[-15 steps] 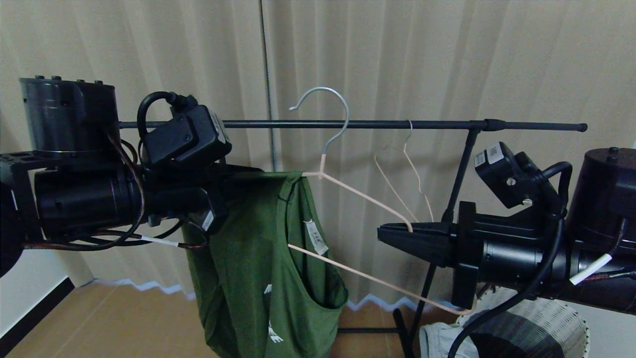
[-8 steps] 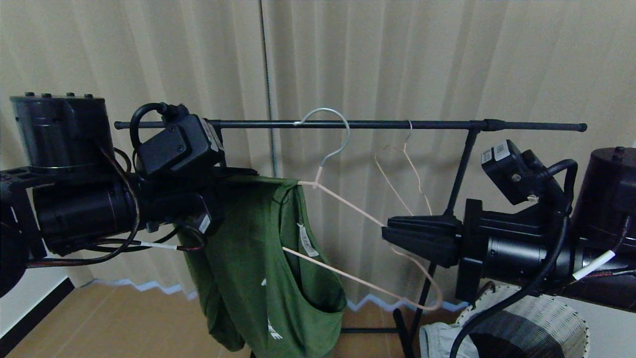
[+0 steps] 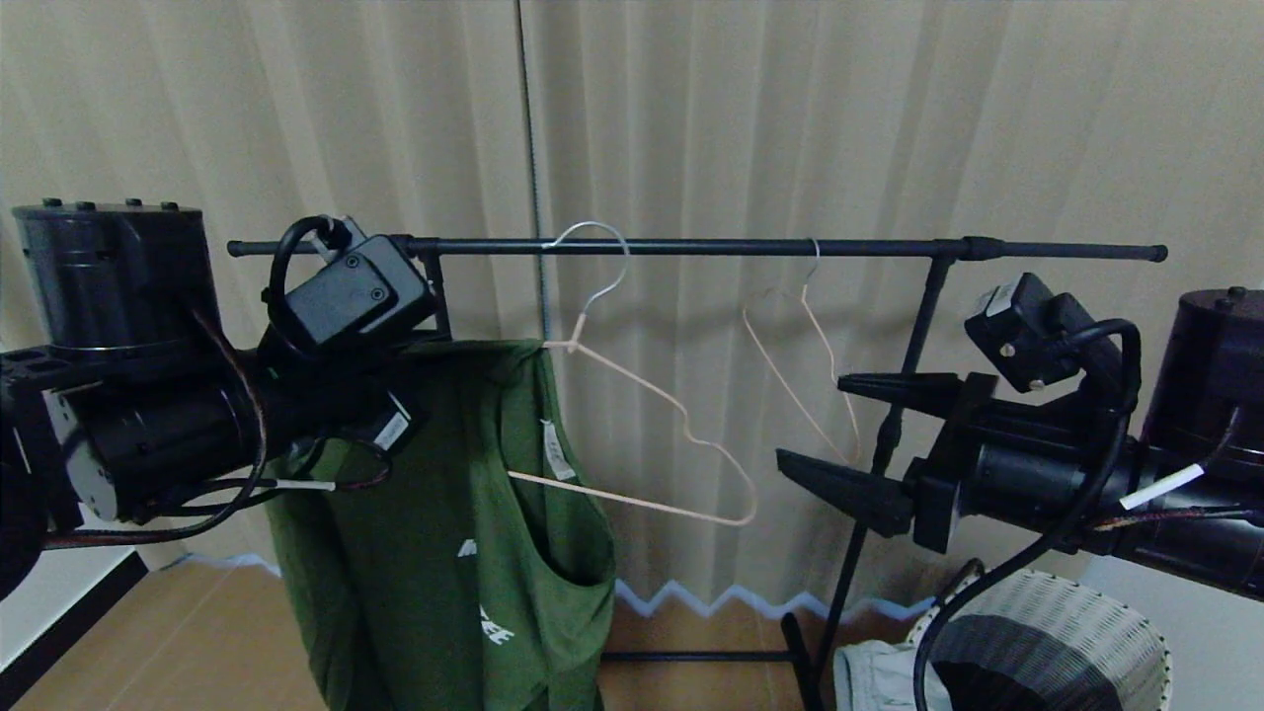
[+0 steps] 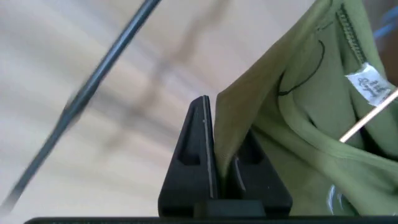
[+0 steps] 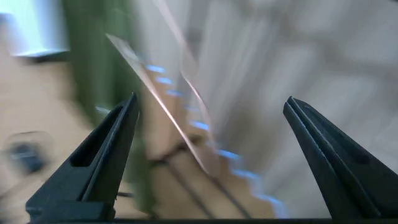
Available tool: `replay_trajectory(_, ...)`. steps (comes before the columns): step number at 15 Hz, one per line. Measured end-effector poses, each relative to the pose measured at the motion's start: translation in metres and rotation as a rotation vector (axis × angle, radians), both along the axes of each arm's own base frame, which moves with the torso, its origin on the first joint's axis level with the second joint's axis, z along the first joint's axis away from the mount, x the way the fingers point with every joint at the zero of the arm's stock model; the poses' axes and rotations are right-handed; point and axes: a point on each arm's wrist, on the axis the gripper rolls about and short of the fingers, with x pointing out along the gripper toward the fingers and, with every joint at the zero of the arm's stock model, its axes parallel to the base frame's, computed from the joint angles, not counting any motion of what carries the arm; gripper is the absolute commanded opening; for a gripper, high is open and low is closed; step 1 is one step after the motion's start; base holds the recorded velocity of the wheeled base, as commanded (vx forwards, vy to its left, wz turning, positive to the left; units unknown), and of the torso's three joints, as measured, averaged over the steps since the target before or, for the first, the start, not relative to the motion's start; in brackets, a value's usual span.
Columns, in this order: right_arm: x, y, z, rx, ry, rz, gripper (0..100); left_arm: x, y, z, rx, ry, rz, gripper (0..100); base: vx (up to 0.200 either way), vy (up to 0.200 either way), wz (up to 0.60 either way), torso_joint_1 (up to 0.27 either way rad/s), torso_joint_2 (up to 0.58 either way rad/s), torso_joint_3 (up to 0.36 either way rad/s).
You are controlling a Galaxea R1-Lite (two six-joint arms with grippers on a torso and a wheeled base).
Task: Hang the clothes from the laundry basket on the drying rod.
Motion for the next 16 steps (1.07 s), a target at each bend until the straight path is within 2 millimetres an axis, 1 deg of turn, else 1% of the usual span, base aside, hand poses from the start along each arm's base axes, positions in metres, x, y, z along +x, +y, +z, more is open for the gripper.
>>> replay_trajectory(2, 0.002, -0.003, -0.002, -0.016, 0.003, -0.039, 100, -0.007, 0.002, -0.003, -0.014, 0.065, 0.149, 0, 0.0, 0.0, 0.0, 0.0, 0.0, 0.0)
replay_trajectory(4, 0.001, -0.004, -0.005, -0.022, 0.01, -0.054, 100, -0.014, 0.002, -0.001, -0.061, 0.09, 0.221, 0, 0.0, 0.0, 0.0, 0.0, 0.0, 0.0)
replay_trajectory(6, -0.001, 0.0, -0.009, -0.028, 0.022, -0.048, 100, -0.018, 0.002, 0.001, -0.133, 0.101, 0.233, 0, 0.0, 0.0, 0.0, 0.0, 0.0, 0.0)
replay_trajectory(9, -0.003, 0.006, -0.011, -0.02, 0.039, -0.062, 100, -0.029, 0.001, 0.006, -0.167, 0.092, 0.212, 0, 0.0, 0.0, 0.0, 0.0, 0.0, 0.0)
replay_trajectory(11, -0.01, 0.017, -0.011, 0.035, 0.094, -0.036, 100, -0.035, -0.004, 0.01, -0.229, 0.096, 0.196, 0, 0.0, 0.0, 0.0, 0.0, 0.0, 0.0)
replay_trajectory(13, -0.02, 0.03, -0.015, 0.07, 0.152, -0.044, 100, -0.038, -0.005, 0.014, -0.334, 0.117, 0.209, 0, 0.0, 0.0, 0.0, 0.0, 0.0, 0.0)
replay_trajectory(15, -0.024, 0.036, -0.021, 0.06, 0.174, -0.039, 100, -0.04, -0.008, 0.015, -0.424, 0.147, 0.218, 0, 0.0, 0.0, 0.0, 0.0, 0.0, 0.0)
replay_trajectory(16, -0.025, 0.041, -0.023, 0.056, 0.178, -0.028, 100, -0.041, -0.013, 0.015, -0.468, 0.165, 0.209, 0, 0.0, 0.0, 0.0, 0.0, 0.0, 0.0)
